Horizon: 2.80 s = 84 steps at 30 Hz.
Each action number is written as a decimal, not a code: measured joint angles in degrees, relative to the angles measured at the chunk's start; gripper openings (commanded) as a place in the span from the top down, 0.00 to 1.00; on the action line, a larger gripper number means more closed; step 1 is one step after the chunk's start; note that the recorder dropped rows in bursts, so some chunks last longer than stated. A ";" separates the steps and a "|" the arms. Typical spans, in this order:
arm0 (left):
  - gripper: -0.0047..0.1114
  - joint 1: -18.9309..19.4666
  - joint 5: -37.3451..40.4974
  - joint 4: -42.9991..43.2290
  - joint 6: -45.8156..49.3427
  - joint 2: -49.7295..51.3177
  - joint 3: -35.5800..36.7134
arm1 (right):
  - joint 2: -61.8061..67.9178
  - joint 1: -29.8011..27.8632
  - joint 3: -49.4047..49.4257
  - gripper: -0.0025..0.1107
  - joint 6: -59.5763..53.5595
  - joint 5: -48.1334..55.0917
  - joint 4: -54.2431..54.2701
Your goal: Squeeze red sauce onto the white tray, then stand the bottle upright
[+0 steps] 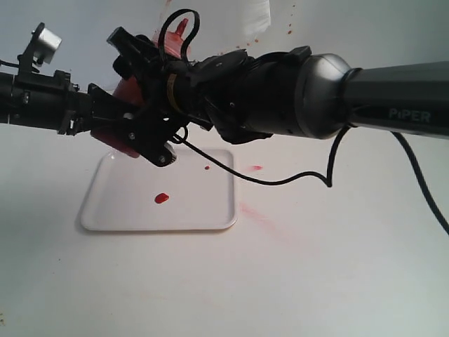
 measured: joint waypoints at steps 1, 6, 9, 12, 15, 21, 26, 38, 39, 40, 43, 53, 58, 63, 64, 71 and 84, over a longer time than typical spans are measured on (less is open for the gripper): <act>0.96 0.00 0.11 -0.29 0.14 0.00 0.00 | -0.05 0.01 0.00 0.29 0.92 0.00 0.00; 0.96 0.00 0.38 -1.44 0.27 0.00 0.00 | -0.29 0.01 -0.11 0.29 2.61 -1.78 0.00; 0.96 0.11 -0.87 -1.83 0.41 0.03 0.00 | -0.29 0.01 -0.11 0.29 4.07 -2.02 0.00; 0.96 0.11 -3.87 -2.97 1.31 0.03 0.00 | -0.29 0.01 -0.11 0.29 7.87 -1.84 0.00; 0.96 0.11 -5.96 -5.25 4.17 0.03 0.00 | -0.29 0.01 -0.11 0.29 12.72 -0.21 0.00; 0.96 0.00 -10.52 -12.85 10.04 0.03 0.00 | -0.56 0.67 -0.11 0.29 14.51 2.42 0.00; 0.96 0.25 -10.52 -13.06 12.61 0.03 0.00 | -0.69 0.67 -0.11 0.29 18.52 4.65 0.00; 0.96 6.94 -4.49 -18.01 18.88 0.03 0.00 | -0.41 0.67 -0.19 0.32 52.39 13.10 2.44; 0.96 7.08 -4.33 -18.01 19.30 0.03 0.00 | -0.12 0.67 -0.19 0.32 59.72 13.24 3.94; 0.96 7.08 -4.20 -18.01 19.83 0.03 0.00 | 0.39 0.67 -0.19 0.32 66.73 13.35 5.19; 0.96 7.08 -3.07 -18.01 20.76 0.03 0.00 | 1.77 0.67 -0.19 0.32 93.10 14.96 9.00; 0.96 7.30 -2.48 -18.01 21.65 0.03 0.00 | 2.17 -2.01 -0.19 0.32 124.53 11.26 16.99; 0.96 7.94 -1.18 -17.58 22.65 0.03 0.00 | 2.17 -7.01 -0.19 0.35 131.00 -2.12 27.92; 0.96 8.88 2.71 -17.38 23.27 0.03 0.00 | 3.10 -12.54 -0.19 0.35 131.94 -17.57 31.59; 0.96 8.91 3.20 -17.11 23.36 0.03 0.00 | 3.52 -13.06 -0.19 0.35 132.05 -19.95 31.92; 0.96 8.91 3.72 -14.44 24.16 0.03 0.00 | 6.76 -14.26 -0.19 0.35 130.21 -25.84 33.93; 0.96 9.13 4.83 -5.79 24.16 0.03 0.00 | 8.07 -14.65 -0.19 0.35 98.47 -41.05 56.55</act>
